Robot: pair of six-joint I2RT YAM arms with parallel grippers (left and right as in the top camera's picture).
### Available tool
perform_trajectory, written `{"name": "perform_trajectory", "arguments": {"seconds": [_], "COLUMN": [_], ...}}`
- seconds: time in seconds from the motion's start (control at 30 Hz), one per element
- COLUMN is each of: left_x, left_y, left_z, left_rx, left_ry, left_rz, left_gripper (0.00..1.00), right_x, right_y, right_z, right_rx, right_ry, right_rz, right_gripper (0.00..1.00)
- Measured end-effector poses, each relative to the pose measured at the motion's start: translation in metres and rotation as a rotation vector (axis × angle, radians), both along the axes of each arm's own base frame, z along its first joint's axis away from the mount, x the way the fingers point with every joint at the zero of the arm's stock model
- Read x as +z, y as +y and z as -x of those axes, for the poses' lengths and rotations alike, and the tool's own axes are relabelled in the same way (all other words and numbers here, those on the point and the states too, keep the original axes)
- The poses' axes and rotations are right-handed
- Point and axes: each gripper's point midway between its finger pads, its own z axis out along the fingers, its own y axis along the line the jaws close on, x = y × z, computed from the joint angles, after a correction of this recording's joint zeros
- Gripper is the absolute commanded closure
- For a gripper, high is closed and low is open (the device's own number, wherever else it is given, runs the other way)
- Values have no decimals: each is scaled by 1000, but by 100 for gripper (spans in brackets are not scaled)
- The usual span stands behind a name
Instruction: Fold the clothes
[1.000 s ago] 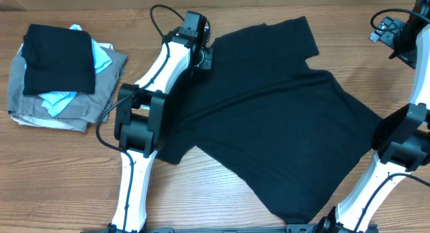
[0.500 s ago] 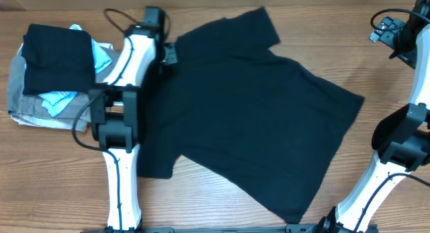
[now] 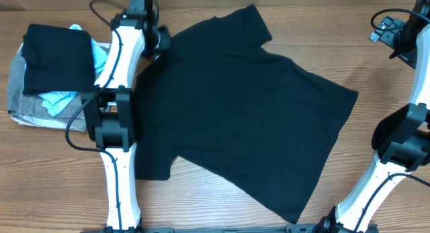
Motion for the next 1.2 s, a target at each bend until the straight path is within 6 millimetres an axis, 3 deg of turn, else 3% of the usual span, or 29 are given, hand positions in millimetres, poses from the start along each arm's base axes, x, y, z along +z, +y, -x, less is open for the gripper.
{"name": "perform_trajectory", "arguments": {"seconds": [0.07,0.17,0.3,0.43,0.5,0.77,1.2], "left_x": [22,37,48,45,31,-57,-60], "left_y": [-25,-64,-114,-141,-142,-121,-91], "left_z": [-18,-27,-34,-46,-53,-64,-75], "left_rx": [-69,-158,-247,-279,-279,-247,-151], "left_ry": [-114,-209,-313,-398,-416,-338,-344], "left_rz": [8,10,9,-3,-13,-44,-77], "left_gripper": [96,96,96,96,96,96,96], "right_x": [0,0,0,0,0,0,0], "right_y": [0,0,0,0,0,0,0], "right_z": [0,0,0,0,0,0,0], "right_rx": [0,0,0,0,1,0,0], "right_ry": [0,0,0,0,0,0,0], "right_rz": [0,0,1,0,1,0,0], "right_gripper": [0,0,0,0,0,0,0]}}
